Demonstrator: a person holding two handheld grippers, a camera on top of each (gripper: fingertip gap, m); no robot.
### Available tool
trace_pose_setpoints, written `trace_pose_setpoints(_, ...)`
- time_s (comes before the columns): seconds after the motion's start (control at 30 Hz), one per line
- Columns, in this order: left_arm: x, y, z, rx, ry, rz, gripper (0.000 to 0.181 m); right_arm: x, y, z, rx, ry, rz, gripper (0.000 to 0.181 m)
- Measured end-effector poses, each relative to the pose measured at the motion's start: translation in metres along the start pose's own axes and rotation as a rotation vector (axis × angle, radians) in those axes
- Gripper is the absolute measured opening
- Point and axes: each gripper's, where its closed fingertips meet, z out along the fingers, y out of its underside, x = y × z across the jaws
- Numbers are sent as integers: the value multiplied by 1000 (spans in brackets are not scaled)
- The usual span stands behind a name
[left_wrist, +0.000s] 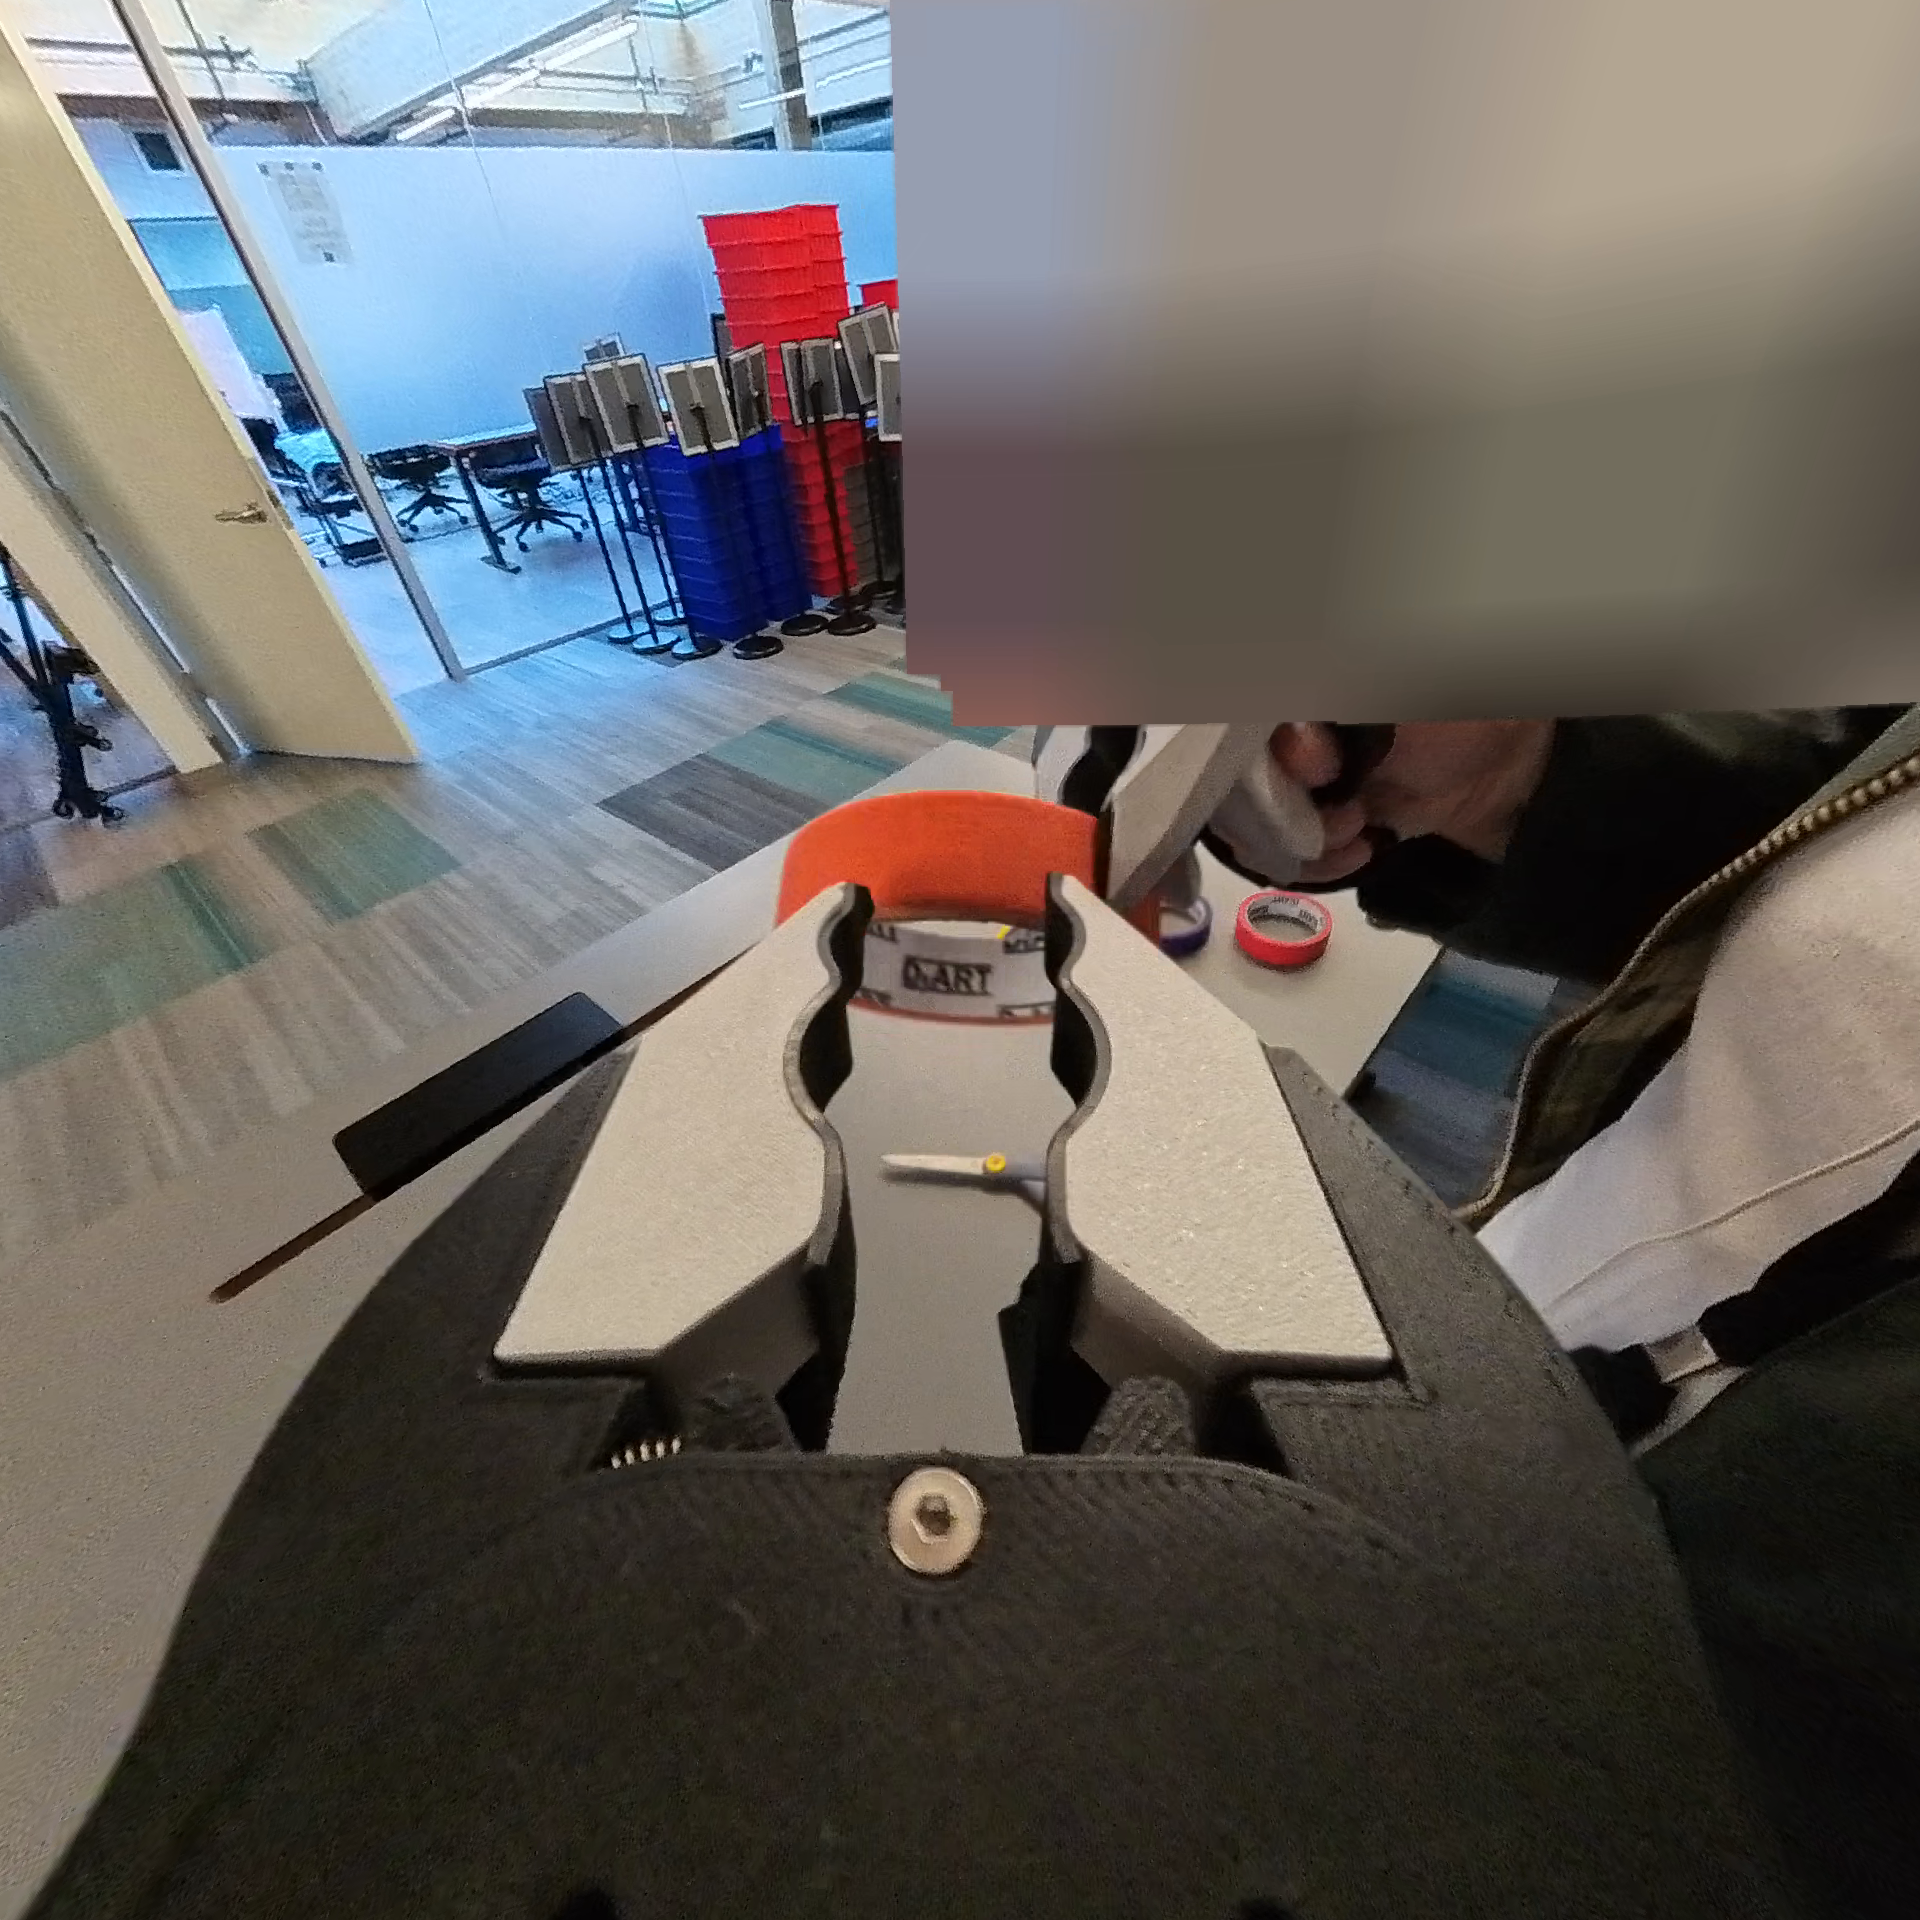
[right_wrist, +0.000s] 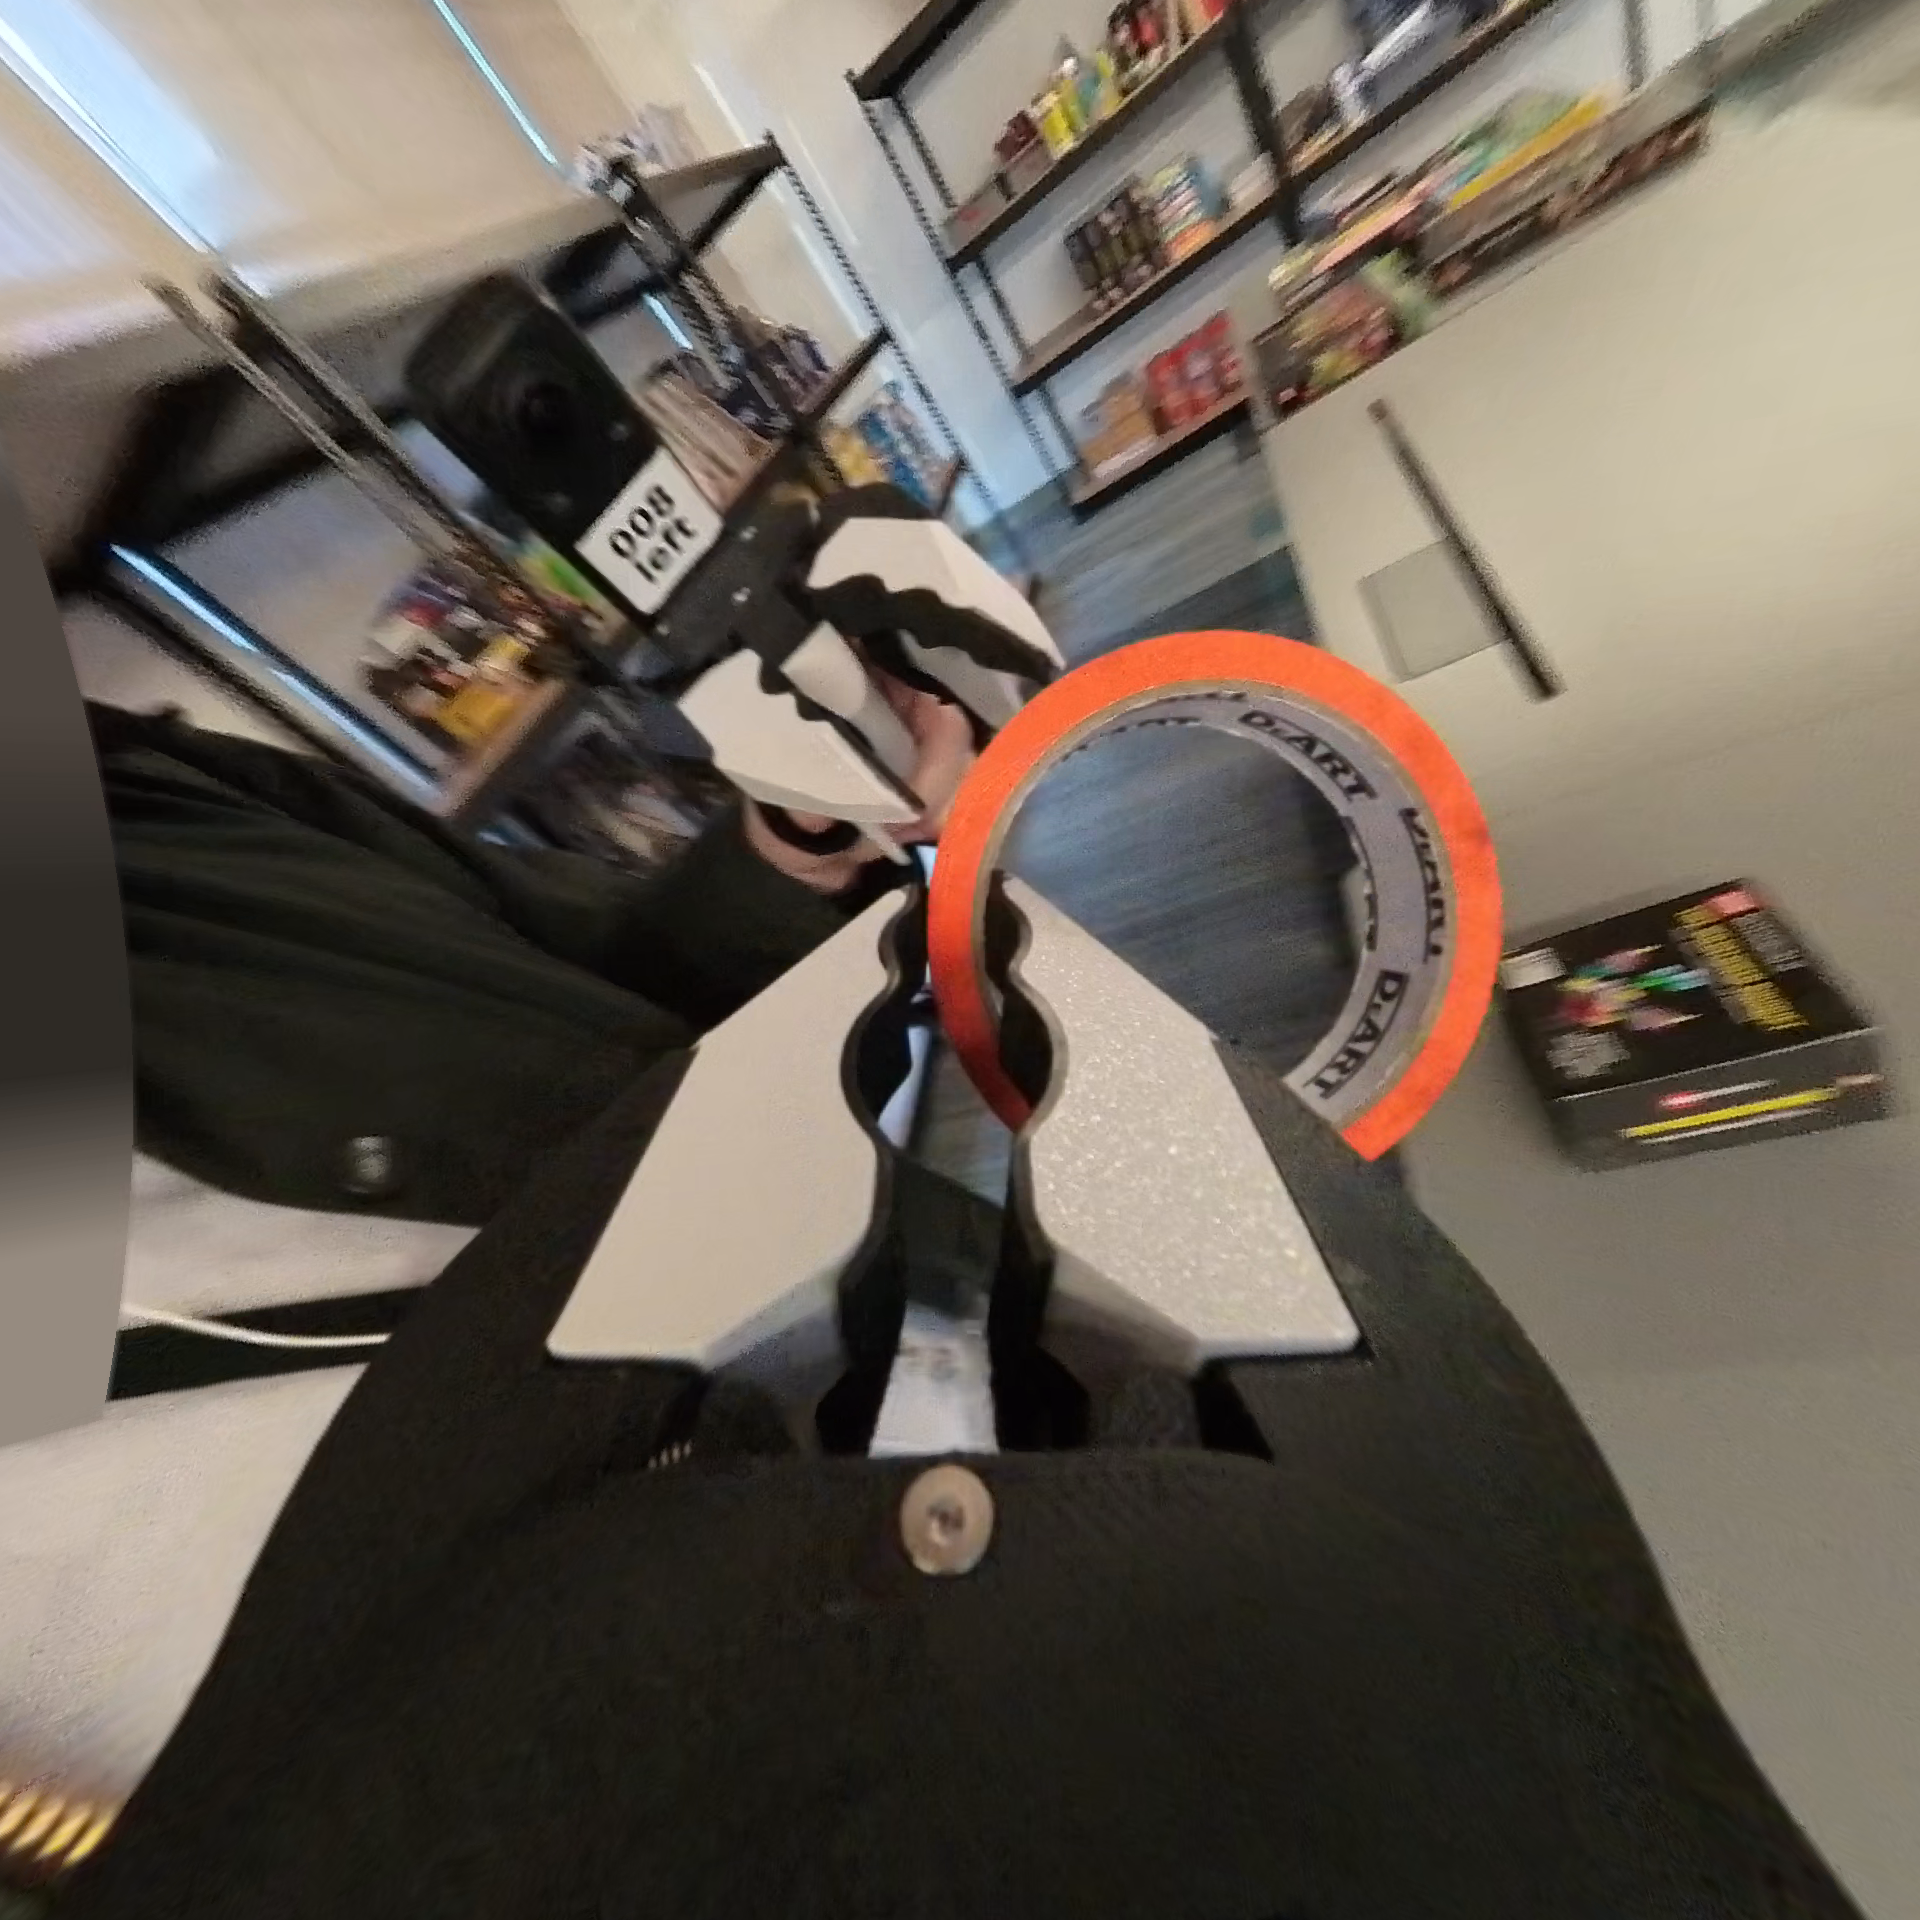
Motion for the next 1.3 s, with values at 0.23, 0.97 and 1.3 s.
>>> trace_pose_setpoints(0.23,1,-17,7,12,-83,17,33,10,-12,-3,13,310,-393,9)
trace_pose_setpoints(0.97,14,-14,14,-65,-198,237,18,9,-9,-6,-110,583,-749,9)
trace_pose_setpoints(1.3,24,8,10,-173,-97,186,15,9,16,-2,-217,532,-773,10)
